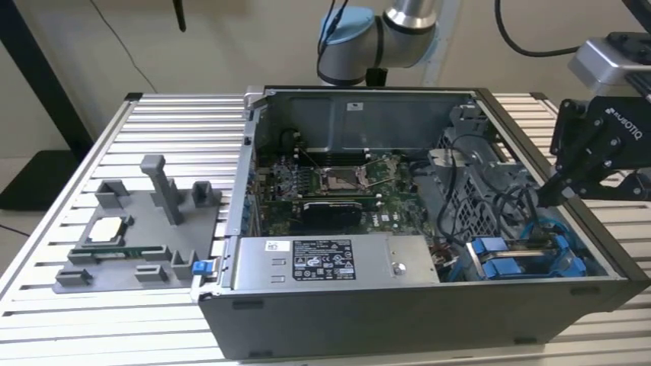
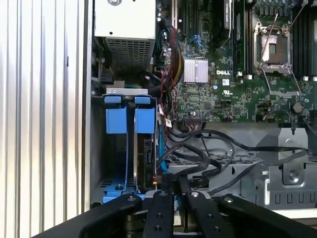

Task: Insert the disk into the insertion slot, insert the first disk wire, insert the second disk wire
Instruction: 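Insert the second disk wire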

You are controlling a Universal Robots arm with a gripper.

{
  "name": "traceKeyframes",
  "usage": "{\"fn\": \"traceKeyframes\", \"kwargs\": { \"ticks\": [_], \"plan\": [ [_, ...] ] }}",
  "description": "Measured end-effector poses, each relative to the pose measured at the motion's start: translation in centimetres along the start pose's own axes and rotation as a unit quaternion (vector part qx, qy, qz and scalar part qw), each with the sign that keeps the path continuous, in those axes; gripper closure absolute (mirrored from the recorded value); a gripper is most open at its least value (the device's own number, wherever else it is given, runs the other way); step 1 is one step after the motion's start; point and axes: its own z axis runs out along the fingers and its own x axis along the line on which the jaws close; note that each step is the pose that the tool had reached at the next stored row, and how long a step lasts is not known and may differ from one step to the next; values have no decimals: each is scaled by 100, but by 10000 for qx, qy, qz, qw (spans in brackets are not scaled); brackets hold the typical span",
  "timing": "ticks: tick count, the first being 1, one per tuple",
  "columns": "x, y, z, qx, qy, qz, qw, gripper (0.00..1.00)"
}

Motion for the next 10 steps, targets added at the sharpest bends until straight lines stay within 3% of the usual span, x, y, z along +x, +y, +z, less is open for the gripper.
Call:
{"fn": "traceKeyframes", "kwargs": {
  "ticks": [7,10],
  "plan": [
    [-41,120,-1,68,-1,-9,10000,100],
    [-39,216,7,160,-2,-20,9999,100]
  ]
}}
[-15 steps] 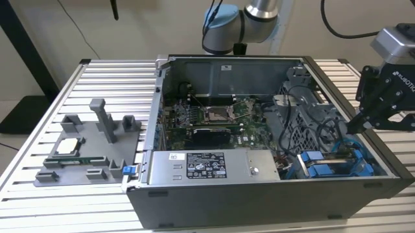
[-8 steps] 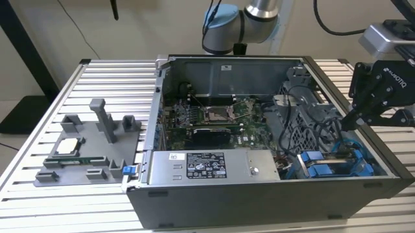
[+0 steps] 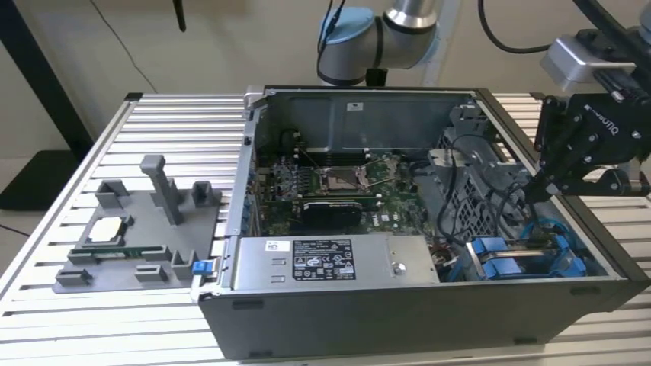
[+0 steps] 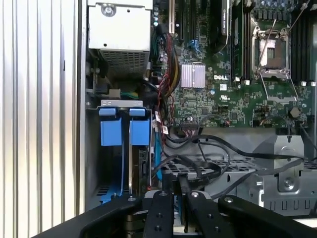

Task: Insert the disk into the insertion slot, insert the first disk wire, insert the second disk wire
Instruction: 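Insert the second disk wire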

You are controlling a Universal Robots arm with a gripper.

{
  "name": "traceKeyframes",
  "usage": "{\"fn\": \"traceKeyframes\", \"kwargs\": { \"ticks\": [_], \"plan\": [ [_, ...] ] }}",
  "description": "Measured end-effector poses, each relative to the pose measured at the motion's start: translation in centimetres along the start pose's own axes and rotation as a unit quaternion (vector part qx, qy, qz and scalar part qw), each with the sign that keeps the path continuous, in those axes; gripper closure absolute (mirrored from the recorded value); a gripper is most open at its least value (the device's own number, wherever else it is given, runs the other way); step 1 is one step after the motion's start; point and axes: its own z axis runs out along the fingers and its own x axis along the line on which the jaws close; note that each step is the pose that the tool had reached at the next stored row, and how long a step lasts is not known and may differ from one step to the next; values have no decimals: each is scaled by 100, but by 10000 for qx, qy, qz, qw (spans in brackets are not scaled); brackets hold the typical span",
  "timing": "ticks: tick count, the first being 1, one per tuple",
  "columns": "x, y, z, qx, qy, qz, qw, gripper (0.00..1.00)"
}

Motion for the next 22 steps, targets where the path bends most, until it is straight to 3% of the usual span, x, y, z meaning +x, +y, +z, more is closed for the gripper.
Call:
{"fn": "traceKeyframes", "kwargs": {
  "ticks": [1,5,14,22],
  "plan": [
    [1,31,2,36,0,-5,10000,100],
    [3,86,16,38,7,-5,10000,100],
    [22,137,55,43,270,9,9996,100],
    [72,187,141,43,299,6,9995,100]
  ]
}}
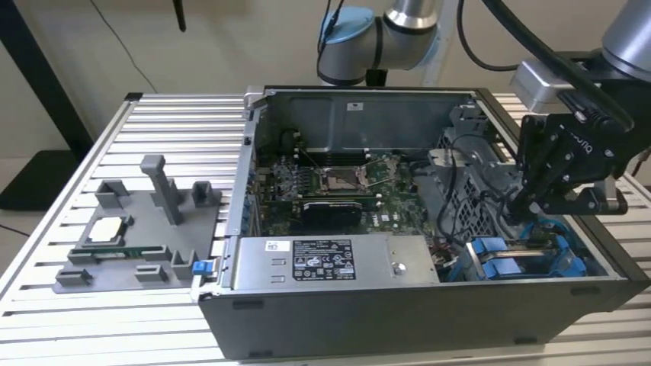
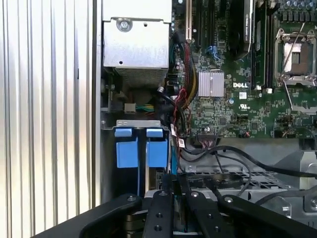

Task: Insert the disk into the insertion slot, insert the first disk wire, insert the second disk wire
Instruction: 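Insert the second disk wire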

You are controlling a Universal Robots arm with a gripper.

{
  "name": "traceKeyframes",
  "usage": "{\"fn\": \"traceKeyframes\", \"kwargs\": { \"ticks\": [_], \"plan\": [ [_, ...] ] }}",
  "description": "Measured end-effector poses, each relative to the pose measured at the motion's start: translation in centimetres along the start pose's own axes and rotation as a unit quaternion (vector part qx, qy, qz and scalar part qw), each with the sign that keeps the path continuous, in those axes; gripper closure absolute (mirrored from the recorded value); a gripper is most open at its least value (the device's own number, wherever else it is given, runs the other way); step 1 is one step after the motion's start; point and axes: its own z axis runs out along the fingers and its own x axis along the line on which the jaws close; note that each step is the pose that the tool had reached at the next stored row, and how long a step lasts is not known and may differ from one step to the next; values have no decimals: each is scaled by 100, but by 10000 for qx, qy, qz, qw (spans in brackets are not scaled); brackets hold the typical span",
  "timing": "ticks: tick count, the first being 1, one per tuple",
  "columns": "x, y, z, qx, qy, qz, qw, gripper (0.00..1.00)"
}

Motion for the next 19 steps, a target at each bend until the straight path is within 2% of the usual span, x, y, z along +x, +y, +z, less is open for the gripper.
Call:
{"fn": "traceKeyframes", "kwargs": {
  "ticks": [3,5,10,15,17,19],
  "plan": [
    [28,6,40,-1,1,-31,10000,100],
    [38,6,61,20,-1,-65,10000,100],
    [47,6,84,154,-11,-159,9998,100],
    [47,5,86,157,-13,-172,9997,100],
    [49,5,99,175,-28,-173,9997,100],
    [55,4,112,209,-71,-177,9996,100]
  ]
}}
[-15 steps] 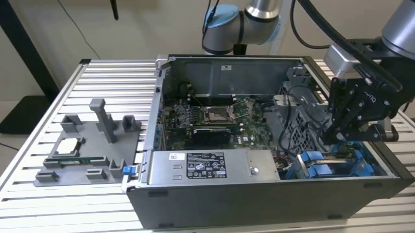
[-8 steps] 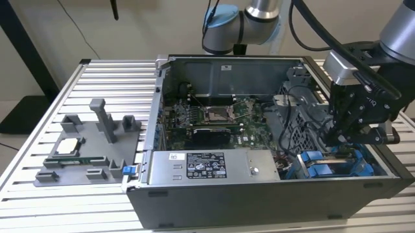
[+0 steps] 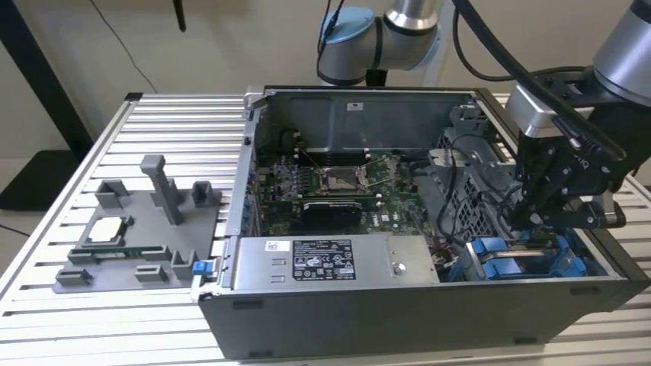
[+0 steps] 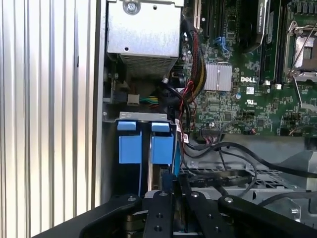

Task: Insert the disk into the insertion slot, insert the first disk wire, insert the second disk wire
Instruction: 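Insert the second disk wire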

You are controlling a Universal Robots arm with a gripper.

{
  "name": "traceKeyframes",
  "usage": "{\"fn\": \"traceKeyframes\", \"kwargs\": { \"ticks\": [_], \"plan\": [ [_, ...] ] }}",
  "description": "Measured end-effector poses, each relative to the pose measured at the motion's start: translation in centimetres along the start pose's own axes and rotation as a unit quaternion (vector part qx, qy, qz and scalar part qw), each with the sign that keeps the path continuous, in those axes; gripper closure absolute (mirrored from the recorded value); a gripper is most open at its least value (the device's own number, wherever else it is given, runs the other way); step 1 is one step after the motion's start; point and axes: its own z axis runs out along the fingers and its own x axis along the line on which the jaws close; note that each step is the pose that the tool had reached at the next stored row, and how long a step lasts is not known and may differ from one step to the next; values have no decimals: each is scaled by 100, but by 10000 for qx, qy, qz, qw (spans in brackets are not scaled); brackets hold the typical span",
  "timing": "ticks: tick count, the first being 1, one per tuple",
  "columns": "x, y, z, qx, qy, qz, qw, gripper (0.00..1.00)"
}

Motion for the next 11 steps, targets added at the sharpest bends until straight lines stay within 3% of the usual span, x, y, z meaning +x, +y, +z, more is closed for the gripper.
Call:
{"fn": "traceKeyframes", "kwargs": {
  "ticks": [3,5,11],
  "plan": [
    [16,0,21,44,-67,-4,10000,100],
    [30,0,37,62,-92,-5,9999,100],
    [70,-19,62,67,-101,-5,9999,100]
  ]
}}
